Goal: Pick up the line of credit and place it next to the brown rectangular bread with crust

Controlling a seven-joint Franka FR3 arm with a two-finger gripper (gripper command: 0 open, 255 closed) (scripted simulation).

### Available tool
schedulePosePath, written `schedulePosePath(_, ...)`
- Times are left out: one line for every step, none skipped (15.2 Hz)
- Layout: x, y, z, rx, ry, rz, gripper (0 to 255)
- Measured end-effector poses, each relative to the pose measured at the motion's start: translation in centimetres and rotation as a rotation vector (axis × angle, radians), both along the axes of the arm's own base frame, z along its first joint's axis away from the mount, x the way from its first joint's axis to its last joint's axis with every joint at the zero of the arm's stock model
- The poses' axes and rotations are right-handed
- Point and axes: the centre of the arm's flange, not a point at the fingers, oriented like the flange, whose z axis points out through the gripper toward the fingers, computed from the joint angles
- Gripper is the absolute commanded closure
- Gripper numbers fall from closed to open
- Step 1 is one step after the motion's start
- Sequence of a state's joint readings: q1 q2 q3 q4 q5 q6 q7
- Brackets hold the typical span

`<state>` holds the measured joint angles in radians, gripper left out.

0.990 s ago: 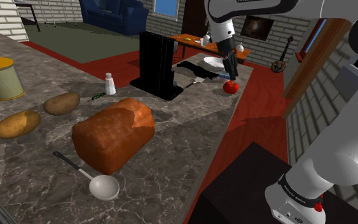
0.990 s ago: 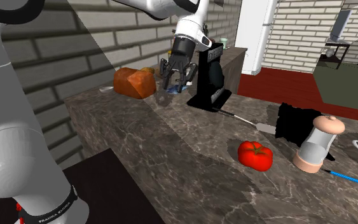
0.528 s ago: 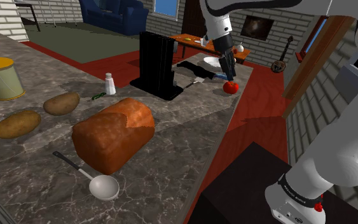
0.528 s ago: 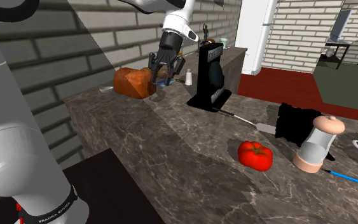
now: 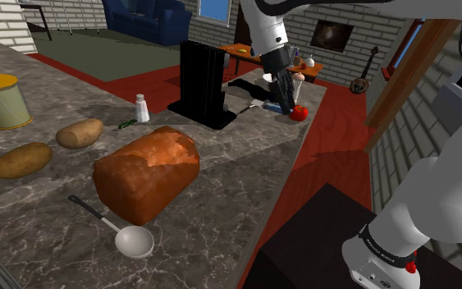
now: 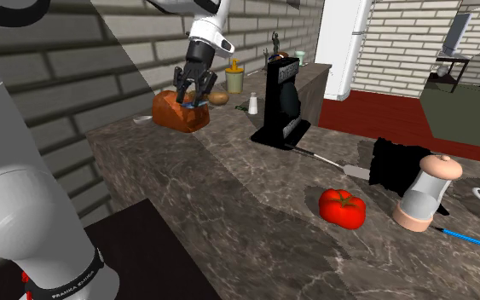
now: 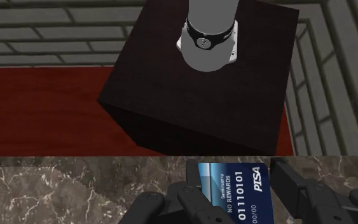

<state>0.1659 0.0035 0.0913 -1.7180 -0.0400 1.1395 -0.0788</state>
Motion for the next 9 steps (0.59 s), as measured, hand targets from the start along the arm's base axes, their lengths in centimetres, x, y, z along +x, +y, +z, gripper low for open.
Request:
schedulePosePath(-0.1,1.4,0.2,0.000,0.000,0.000,255)
schedulePosePath(-0.2,2.6,0.0,0.000,0.000,0.000,255)
schedulePosePath(-0.6,4.1,0.1,0.000,0.001,0.001,255)
schedulePosePath(-1.1,5.5,0.2,0.000,0.001,0.001,255)
schedulePosePath(-1.6,6.8,0.1,0.000,0.000,0.001,255)
schedulePosePath(-1.9,7.9,0.1,0.000,0.000,0.000,255)
schedulePosePath(-2.2,9.1,0.2,0.000,0.000,0.000,255)
schedulePosePath(-2.8,10.5,0.1,0.000,0.000,0.000,255)
schedulePosePath(-3.0,11.5,0.2,0.000,0.000,0.000,255)
